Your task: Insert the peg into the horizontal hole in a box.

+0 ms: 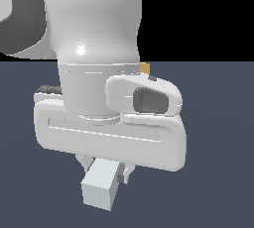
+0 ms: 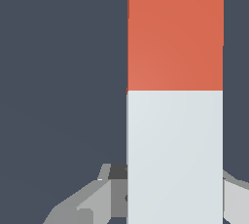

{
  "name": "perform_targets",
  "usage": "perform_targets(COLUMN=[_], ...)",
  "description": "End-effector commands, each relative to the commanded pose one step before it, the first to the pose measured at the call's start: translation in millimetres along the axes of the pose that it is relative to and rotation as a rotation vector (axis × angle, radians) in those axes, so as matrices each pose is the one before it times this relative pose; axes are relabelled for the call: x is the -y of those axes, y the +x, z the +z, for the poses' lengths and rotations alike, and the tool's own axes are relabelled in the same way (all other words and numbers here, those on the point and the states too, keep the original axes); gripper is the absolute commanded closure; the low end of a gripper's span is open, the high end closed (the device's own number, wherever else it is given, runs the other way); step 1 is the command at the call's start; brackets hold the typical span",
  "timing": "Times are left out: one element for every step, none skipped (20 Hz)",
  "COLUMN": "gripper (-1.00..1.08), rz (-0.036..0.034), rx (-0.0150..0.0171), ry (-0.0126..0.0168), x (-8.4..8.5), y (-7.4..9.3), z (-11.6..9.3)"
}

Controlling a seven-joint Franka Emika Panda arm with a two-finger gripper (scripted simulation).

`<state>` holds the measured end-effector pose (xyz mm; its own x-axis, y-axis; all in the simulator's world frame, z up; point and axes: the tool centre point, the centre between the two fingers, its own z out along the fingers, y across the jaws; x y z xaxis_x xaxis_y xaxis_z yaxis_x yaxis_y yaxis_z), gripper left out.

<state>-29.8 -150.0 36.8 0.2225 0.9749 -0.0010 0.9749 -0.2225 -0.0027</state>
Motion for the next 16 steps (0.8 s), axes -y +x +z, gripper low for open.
perform_targets(gripper=[1.08, 1.08, 1.08, 1.08, 1.08, 1.08, 1.08, 1.08, 1.08, 1.08, 1.08, 1.08, 1.08, 1.08, 1.08, 1.08], rz=[-0.02962, -0.01275, -0.01310, -0.01321, -0.01328, -0.01325, -0.01319, -0.01308, -0.01268, -0.01206, -0.01139, -0.01070, -0.01003, -0.00937, -0.00871, -0.00793], rx=[-0.00020, 0.00012, 0.00012, 0.00011, 0.00010, 0.00009, 0.00006, 0.00004, 0.00001, -0.00002, -0.00004, -0.00006, -0.00009, -0.00012, -0.00014, -0.00015], ry=[-0.00299, -0.00003, -0.00003, -0.00003, -0.00003, -0.00003, -0.00003, -0.00003, -0.00002, -0.00002, -0.00001, -0.00001, 0.00000, 0.00001, 0.00002, 0.00003], x=[-2.06, -0.79, -0.84, -0.88, -0.91, -0.95, -0.98, -1.03, -1.06, -1.06, -1.03, -1.00, -1.00, -1.02, -1.04, -1.03], y=[37.59, 16.75, 17.23, 17.40, 17.49, 17.48, 17.40, 17.25, 16.71, 15.89, 15.02, 14.12, 13.21, 12.28, 11.34, 10.31], z=[-8.66, -3.38, -3.48, -3.52, -3.54, -3.55, -3.53, -3.50, -3.39, -3.22, -3.05, -2.87, -2.68, -2.48, -2.27, -2.06])
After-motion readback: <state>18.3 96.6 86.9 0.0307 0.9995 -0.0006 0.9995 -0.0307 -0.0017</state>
